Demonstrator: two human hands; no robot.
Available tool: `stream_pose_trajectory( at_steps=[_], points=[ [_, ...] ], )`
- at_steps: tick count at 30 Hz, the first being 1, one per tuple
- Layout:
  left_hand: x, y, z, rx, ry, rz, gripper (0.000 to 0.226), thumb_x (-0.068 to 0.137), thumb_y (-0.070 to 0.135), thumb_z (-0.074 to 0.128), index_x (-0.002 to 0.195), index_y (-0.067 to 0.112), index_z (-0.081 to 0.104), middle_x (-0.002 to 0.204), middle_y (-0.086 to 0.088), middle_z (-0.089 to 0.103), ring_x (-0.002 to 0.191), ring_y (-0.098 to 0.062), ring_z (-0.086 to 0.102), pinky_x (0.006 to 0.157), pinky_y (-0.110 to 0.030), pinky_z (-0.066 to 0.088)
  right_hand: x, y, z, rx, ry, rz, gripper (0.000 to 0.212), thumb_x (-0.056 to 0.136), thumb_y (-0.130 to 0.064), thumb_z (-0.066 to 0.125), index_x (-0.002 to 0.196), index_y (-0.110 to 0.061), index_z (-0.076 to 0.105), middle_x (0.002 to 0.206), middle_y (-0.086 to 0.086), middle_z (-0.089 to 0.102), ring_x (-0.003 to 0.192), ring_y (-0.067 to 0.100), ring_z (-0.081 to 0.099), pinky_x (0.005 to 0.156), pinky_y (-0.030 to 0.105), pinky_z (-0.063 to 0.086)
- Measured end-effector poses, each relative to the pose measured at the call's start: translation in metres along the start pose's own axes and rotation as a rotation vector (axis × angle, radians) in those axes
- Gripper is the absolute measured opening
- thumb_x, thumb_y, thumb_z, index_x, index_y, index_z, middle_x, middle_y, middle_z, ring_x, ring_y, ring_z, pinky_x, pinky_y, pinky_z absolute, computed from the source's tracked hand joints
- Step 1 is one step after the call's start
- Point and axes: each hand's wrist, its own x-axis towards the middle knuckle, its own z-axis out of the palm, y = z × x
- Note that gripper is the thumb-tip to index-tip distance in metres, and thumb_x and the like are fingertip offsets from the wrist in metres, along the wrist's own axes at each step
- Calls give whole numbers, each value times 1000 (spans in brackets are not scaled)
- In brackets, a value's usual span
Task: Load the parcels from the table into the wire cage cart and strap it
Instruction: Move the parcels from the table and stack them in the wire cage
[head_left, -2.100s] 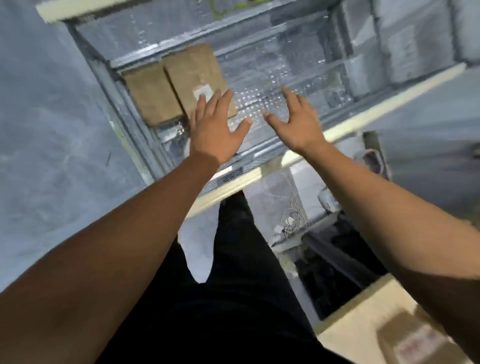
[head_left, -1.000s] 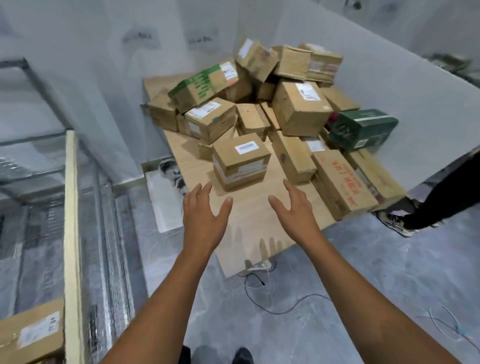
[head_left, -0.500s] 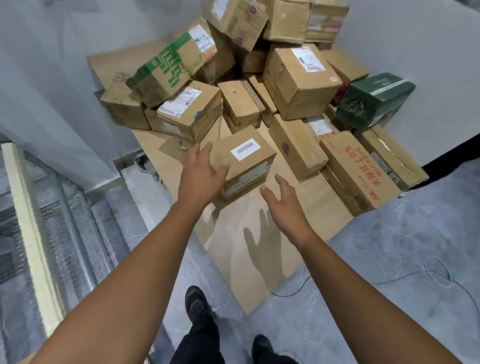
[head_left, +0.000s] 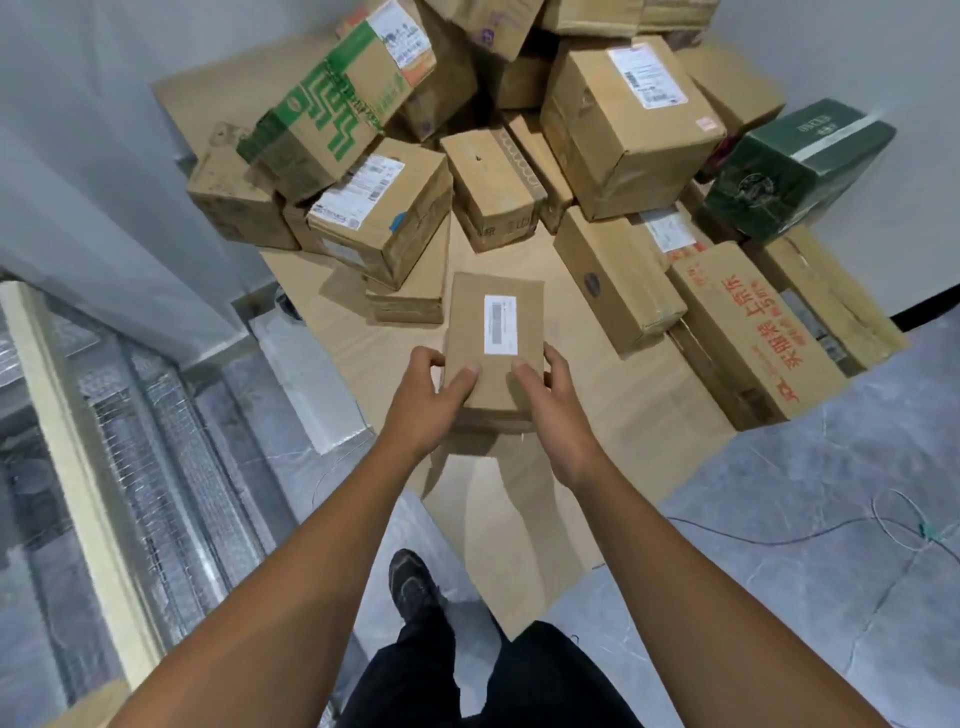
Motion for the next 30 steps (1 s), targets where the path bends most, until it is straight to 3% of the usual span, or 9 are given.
stream_pose_trajectory(
  at_steps=[3, 5, 7, 11, 17, 22, 24, 28, 30],
  points=[
    [-35, -4, 14, -189, 142, -61, 43, 97, 51, 65, 122, 25, 41, 119, 17, 60, 112, -5, 63, 73, -14, 46, -17, 6, -8, -12, -84, -39, 48, 91, -59, 65, 136, -57, 46, 129, -12, 64, 113, 5, 68, 80, 18, 58],
    [-61, -8, 19, -301, 243, -71, 49, 97, 49, 67, 132, 27, 41, 127, 16, 58, 123, -10, 60, 86, -13, 48, -28, 8, -9, -42, -136, -86, 54, 87, -60, 67, 137, -56, 47, 131, -9, 60, 107, -1, 67, 77, 15, 56],
    [-88, -13, 22, -392, 311, -77, 59, 93, 56, 65, 143, 38, 40, 138, 15, 57, 128, -10, 59, 102, -29, 50, -36, 8, -5, -98, -192, -140, 60, 83, -62, 67, 138, -58, 46, 130, -12, 55, 108, -3, 64, 80, 18, 55],
    [-135, -28, 14, -578, 469, -7, 46, 92, 54, 64, 133, 65, 48, 135, 25, 62, 122, -10, 65, 101, -47, 56, -50, 3, 19, -230, -399, -182, 69, 83, -59, 67, 145, -64, 37, 129, -17, 45, 122, 0, 53, 104, 33, 50],
    [-194, -71, -31, -720, 738, -23, 68, 91, 56, 70, 152, 49, 40, 143, 20, 59, 129, -10, 62, 109, -48, 50, -83, 2, 102, -398, -647, -271, 78, 95, -44, 72, 157, -54, 26, 137, -6, 42, 135, 14, 48, 117, 44, 41],
    [-239, -114, -84, -763, 1014, -50, 69, 91, 53, 70, 153, 42, 41, 144, 14, 60, 131, -10, 60, 110, -46, 50, -120, 9, 198, -517, -819, -348, 71, 92, -45, 74, 154, -49, 38, 129, -7, 46, 129, 22, 51, 114, 47, 43],
    [-259, -138, -108, -778, 1116, -72, 68, 91, 51, 70, 152, 40, 42, 143, 12, 61, 131, -11, 60, 110, -47, 50, -139, 16, 240, -546, -917, -367, 70, 92, -44, 73, 153, -53, 39, 129, -6, 46, 129, 20, 51, 116, 46, 42],
    [-299, -186, -160, -816, 1313, -124, 74, 90, 62, 68, 154, 40, 38, 145, 15, 58, 131, -7, 59, 111, -45, 49, -183, 29, 328, -595, -1128, -396, 73, 94, -41, 73, 156, -51, 35, 142, -6, 43, 127, -3, 49, 113, 32, 39],
    [-317, -209, -182, -853, 1364, -139, 79, 86, 72, 66, 154, 44, 37, 141, 23, 60, 128, -3, 60, 106, -39, 50, -202, 37, 368, -626, -1236, -384, 75, 94, -43, 73, 157, -49, 33, 152, -9, 45, 137, 3, 48, 118, 37, 38]
  ],
)
